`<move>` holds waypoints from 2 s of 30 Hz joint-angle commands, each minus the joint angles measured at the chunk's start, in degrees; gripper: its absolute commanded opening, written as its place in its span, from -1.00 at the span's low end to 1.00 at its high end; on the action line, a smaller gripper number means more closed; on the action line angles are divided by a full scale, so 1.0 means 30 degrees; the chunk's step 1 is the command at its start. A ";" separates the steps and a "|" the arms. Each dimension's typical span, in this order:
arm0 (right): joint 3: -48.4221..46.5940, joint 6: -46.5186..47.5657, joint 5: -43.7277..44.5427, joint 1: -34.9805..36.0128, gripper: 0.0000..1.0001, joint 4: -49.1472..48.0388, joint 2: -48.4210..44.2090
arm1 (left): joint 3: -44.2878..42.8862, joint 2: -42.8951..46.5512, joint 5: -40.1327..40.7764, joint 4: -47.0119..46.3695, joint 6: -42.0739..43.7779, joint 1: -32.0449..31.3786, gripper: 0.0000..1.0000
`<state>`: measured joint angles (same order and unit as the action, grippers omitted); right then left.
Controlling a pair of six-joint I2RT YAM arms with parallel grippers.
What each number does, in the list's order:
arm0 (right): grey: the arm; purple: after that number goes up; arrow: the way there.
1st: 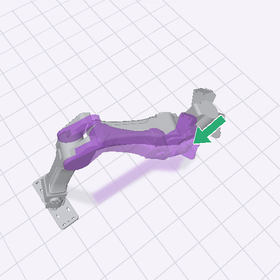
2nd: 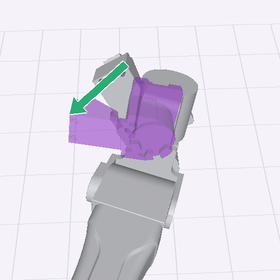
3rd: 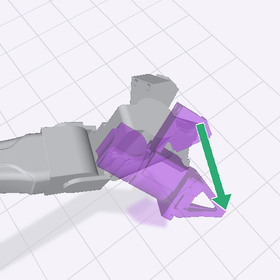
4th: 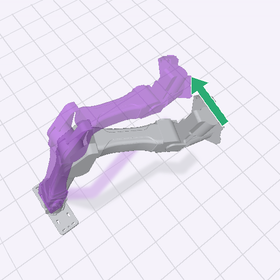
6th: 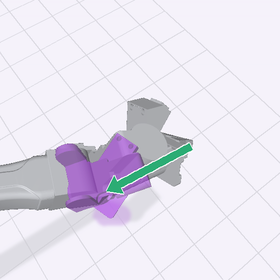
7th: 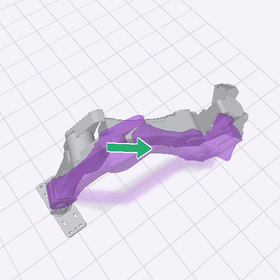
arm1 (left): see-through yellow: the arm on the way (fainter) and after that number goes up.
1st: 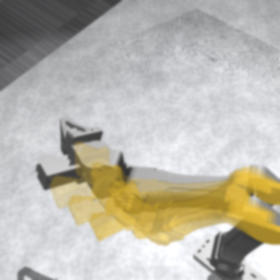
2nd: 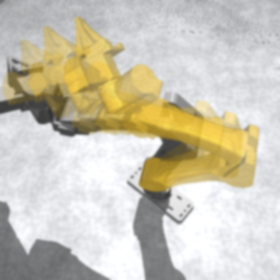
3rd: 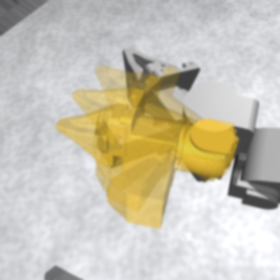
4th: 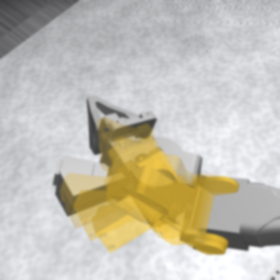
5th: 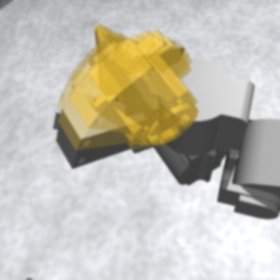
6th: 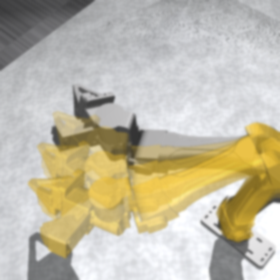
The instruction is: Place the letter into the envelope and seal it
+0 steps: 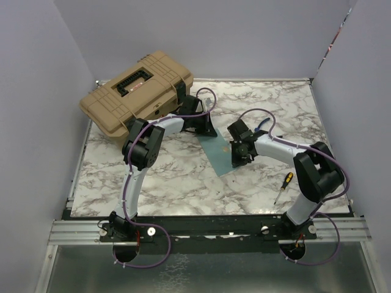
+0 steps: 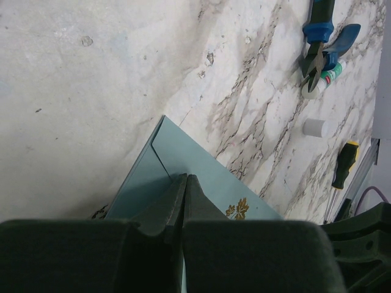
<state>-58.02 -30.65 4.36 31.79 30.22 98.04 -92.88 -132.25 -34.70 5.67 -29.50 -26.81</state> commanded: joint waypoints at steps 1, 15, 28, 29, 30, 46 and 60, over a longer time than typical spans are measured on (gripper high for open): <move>0.0962 -0.0001 -0.0582 -0.0395 -0.90 0.4602 -0.0641 | 0.0180 -0.1010 0.1593 0.1447 0.0223 0.0191 -1.00; -0.3072 -0.0746 0.2111 -0.1709 -0.69 0.3207 -0.4970 | -0.0778 0.3550 0.0881 0.1968 -0.0572 -0.0381 -0.12; -0.1748 -0.1478 0.1327 -0.4650 -0.48 0.3172 -0.4008 | 0.5974 1.1029 1.2672 0.2081 0.1533 -0.1259 0.80; -0.1665 -0.1465 0.1469 -0.4822 -0.43 0.3035 -0.3915 | 0.6366 1.1503 1.3242 0.2019 0.1566 -0.1259 0.88; -0.1552 -0.1449 0.1581 -0.4935 -0.36 0.2860 -0.3786 | 0.6708 1.2005 1.3841 0.1920 0.1588 -0.1259 0.96; -0.2157 0.2619 0.2314 -0.7115 0.07 -0.1394 -0.0357 | 0.8383 1.5225 1.5431 0.0843 0.2250 -0.1263 0.98; -0.2916 1.2528 -0.0301 -0.8021 -0.02 -0.1617 0.1044 | 0.8180 1.4573 1.3791 0.0425 0.1985 -0.1259 0.98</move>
<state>-66.06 -2.50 6.90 8.67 24.95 99.02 -67.96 -87.35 9.15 7.90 -23.73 -30.50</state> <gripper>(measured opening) 0.504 0.989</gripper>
